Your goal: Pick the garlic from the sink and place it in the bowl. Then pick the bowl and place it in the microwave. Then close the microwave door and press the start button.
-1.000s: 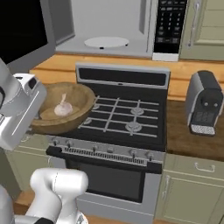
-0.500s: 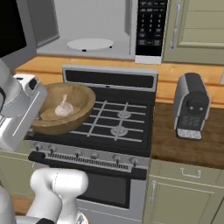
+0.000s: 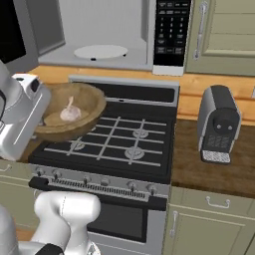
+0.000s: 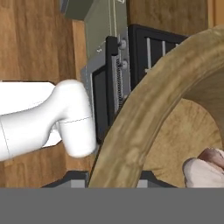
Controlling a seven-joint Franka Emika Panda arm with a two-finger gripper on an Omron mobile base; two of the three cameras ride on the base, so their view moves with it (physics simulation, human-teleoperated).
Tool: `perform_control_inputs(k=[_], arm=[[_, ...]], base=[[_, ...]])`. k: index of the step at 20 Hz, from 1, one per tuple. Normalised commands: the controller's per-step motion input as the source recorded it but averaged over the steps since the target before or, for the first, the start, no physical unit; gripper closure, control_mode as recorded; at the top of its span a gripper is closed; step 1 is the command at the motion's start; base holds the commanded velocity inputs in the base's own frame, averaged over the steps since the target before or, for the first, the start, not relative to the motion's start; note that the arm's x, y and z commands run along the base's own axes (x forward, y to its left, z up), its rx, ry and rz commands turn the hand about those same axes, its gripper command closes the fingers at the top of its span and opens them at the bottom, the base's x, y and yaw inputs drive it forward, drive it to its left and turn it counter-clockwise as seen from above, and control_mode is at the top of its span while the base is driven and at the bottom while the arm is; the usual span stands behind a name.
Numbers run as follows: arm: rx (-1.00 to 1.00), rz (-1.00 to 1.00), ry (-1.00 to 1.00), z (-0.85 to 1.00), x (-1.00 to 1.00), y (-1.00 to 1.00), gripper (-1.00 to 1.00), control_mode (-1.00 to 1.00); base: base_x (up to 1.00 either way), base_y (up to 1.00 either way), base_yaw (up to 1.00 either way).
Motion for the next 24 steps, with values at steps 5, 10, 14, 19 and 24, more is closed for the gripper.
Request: perform_control_inputs(k=[5, 10, 14, 19, 24], arm=[[0.0, 0.11, -0.18, 0.58, 0.97, 0.53, 1.0, -1.0], [0.0, 0.05, -0.14, 0.51, 1.0, 0.21, 1.0, -1.0], [0.0, 0.08, -0.13, 0.29, 1.0, 0.0, 1.0, -1.0], [-0.01, 0.08, -0.18, 0.0, 1.0, 0.0, 1.0, -1.0], [-0.02, 0.08, -0.14, -0.05, 0.97, 0.0, 1.0, -1.0]], base=[[0.0, 0.0, 0.0], [0.0, 0.0, 0.0], [0.0, 0.0, 0.0], [0.0, 0.0, 0.0], [0.0, 0.0, 0.0]])
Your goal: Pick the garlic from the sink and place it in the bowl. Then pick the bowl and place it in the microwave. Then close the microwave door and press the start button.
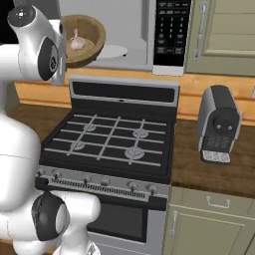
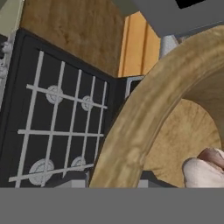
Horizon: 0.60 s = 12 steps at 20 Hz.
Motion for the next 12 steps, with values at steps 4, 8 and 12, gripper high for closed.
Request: perform_control_inputs(k=[4, 8, 12], arm=[[-0.05, -0.06, 0.01, 0.0, 0.88, 0.08, 1.0, -1.0], [-0.03, -0.12, 0.03, 0.03, 0.9, 0.12, 1.0, -1.0], [-0.05, -0.05, 0.15, -0.01, 0.96, 0.15, 1.0, -1.0]], base=[[0.0, 0.0, 0.0], [0.0, 0.0, 0.0], [0.0, 0.0, 0.0]])
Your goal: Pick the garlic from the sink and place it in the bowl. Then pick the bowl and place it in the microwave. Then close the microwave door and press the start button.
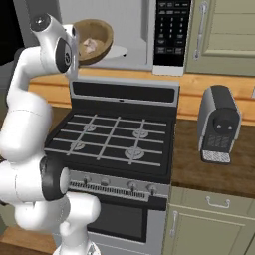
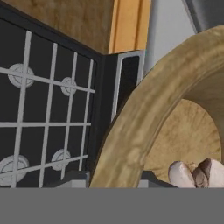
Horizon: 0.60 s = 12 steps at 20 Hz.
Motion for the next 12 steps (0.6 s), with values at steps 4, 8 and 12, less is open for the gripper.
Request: perform_control_inputs(k=[4, 8, 12], arm=[[-0.02, 0.0, 0.11, 0.0, 0.71, 0.01, 1.0, -1.0], [0.0, 0.0, 0.0, 0.01, 0.47, 0.0, 1.0, -1.0], [-0.01, 0.0, 0.0, 0.0, 0.62, 0.0, 1.0, -1.0]], base=[[0.0, 0.0, 0.0], [0.0, 0.0, 0.0], [0.0, 0.0, 0.0]])
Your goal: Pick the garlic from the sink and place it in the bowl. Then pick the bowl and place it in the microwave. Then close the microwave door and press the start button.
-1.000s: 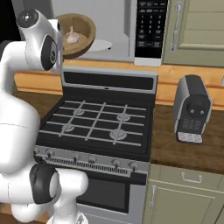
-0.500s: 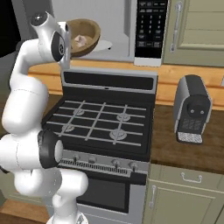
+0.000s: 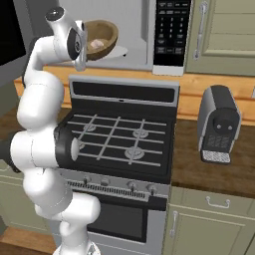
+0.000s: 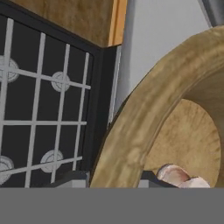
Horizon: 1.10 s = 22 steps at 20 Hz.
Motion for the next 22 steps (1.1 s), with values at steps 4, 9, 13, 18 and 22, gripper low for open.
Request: perform_control_inputs(k=[4, 9, 13, 18, 22], arm=[[-0.01, 0.0, 0.0, 0.0, 0.52, 0.0, -1.0, -1.0], [0.0, 0.0, 0.0, 0.04, 0.38, 0.0, -1.0, -1.0], [0.0, 0.0, -0.08, 0.21, -0.3, -0.14, -1.0, -1.0], [-0.01, 0.01, -0.23, -0.04, -1.0, -0.13, -1.0, -1.0], [-0.01, 0.03, -0.2, -0.02, -1.0, -0.26, -1.0, -1.0]], base=[[0.0, 0.0, 0.0], [0.0, 0.0, 0.0], [0.0, 0.0, 0.0], [0.0, 0.0, 0.0], [0.0, 0.0, 0.0]])
